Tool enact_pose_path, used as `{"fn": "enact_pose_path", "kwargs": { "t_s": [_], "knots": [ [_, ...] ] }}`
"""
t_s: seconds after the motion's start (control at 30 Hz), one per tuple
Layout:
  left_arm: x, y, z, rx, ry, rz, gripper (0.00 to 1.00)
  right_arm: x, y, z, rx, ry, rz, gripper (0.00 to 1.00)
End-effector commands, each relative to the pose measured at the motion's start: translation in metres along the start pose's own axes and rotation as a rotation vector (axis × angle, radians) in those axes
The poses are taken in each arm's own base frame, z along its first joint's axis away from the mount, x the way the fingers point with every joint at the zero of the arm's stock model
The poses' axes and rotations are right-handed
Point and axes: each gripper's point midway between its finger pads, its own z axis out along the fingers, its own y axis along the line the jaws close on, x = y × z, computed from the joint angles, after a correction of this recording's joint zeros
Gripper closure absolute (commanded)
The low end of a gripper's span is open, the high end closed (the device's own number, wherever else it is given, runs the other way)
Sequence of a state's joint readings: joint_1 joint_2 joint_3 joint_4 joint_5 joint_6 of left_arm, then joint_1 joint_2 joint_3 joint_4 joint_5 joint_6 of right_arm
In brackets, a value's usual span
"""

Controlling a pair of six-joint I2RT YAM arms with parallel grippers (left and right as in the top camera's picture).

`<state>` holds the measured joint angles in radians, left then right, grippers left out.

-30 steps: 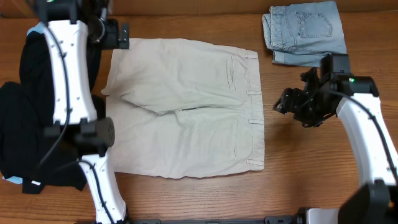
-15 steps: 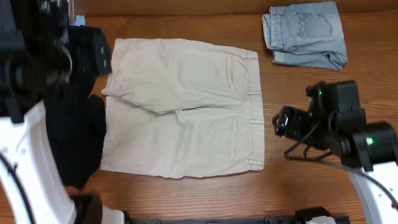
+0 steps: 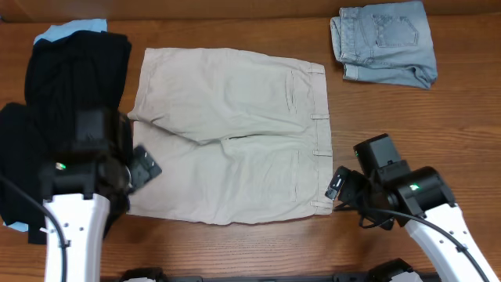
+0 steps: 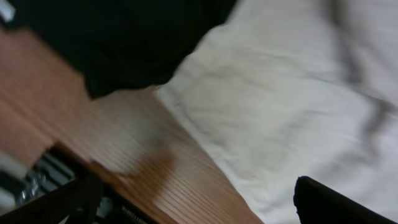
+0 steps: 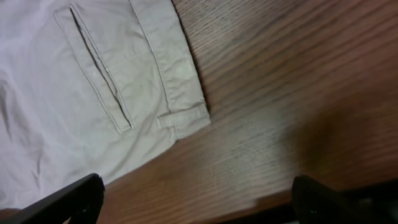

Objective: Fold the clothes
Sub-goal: 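Move both grippers to the bottom leg hems of the beige shorts, then grasp the bottom hem corners with the left and right grippers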

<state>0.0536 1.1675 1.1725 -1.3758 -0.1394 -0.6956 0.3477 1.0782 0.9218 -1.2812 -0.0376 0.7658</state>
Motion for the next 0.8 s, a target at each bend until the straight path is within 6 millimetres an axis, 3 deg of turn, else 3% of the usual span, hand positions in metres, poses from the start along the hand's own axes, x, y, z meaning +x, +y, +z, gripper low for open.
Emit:
{"fn": "enact_pose_path", "kwargs": {
  "t_s": [0.0,0.07,0.23,0.33,0.53,0.77],
  "knots": [
    [0.014,0.028,0.045,-0.144,-0.028,-0.328,0.00,0.004,0.003,0.009,-0.023,0.014,-0.002,0.00],
    [0.028,0.024,0.082,-0.128,0.015,-0.346,0.00,0.003,0.003,0.012,-0.019,0.016,-0.020,0.00],
    [0.041,0.015,0.133,-0.088,0.042,-0.352,0.00,0.000,0.006,0.013,-0.027,0.009,-0.021,0.00],
    [0.044,0.014,0.147,-0.084,0.041,-0.353,0.00,-0.001,0.007,0.013,-0.030,0.006,-0.021,0.00],
    [0.038,0.009,0.168,-0.075,0.016,-0.356,0.15,-0.002,0.009,0.013,-0.037,0.000,-0.022,0.00],
    [0.039,0.019,0.180,-0.154,0.006,-0.411,0.16,-0.002,0.009,0.013,-0.037,0.000,-0.022,0.00]
  ]
}}
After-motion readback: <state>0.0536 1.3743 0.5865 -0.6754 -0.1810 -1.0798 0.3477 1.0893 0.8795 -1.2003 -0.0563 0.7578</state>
